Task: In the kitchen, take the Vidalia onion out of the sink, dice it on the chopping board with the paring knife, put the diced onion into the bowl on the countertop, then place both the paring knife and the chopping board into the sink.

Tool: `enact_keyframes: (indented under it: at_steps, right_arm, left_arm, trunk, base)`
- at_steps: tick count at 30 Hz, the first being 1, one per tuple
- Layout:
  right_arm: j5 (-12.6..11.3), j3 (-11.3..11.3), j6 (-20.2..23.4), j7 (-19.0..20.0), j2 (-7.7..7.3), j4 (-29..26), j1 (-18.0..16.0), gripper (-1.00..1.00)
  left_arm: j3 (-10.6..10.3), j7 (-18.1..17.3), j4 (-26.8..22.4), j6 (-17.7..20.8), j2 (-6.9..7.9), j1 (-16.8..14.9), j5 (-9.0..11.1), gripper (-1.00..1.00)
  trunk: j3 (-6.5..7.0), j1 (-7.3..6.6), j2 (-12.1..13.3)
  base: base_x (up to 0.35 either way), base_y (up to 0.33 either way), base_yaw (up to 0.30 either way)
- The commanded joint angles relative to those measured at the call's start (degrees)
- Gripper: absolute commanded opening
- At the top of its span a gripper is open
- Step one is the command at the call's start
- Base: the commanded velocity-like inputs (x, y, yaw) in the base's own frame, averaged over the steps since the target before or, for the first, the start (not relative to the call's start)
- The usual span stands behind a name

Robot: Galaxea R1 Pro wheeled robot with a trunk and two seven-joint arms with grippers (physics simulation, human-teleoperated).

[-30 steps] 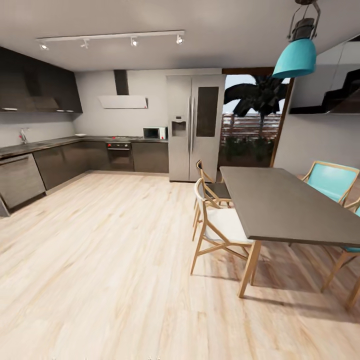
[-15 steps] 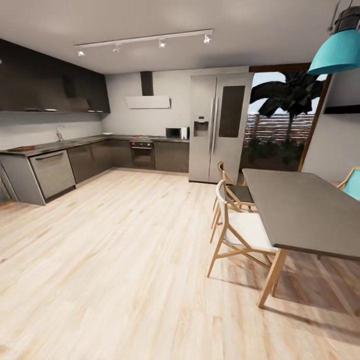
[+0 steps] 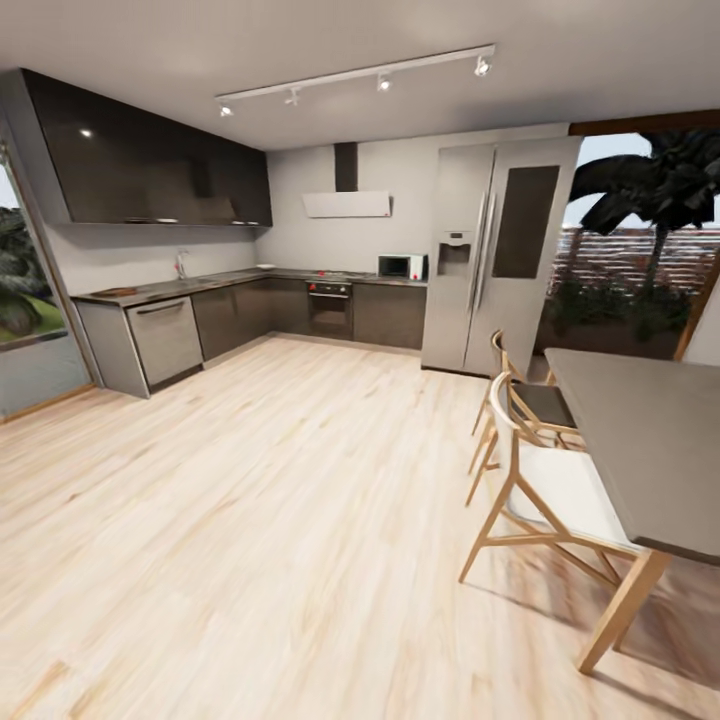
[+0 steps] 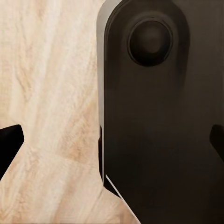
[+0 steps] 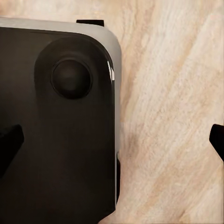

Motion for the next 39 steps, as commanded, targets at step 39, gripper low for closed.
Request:
enact_keyframes:
  at_steps: [39]
  right_arm:
    - [-0.01,0.02,-0.24,0.01,0.00,0.09,-0.05,1.00]
  left_arm:
    - [0.06,-0.04,-0.09,0.01,0.07,0.03,-0.01,1.00]
  trunk:
    - [-0.04,0.04,-0.02]
  base:
    - [0.321,0.140,0.219]
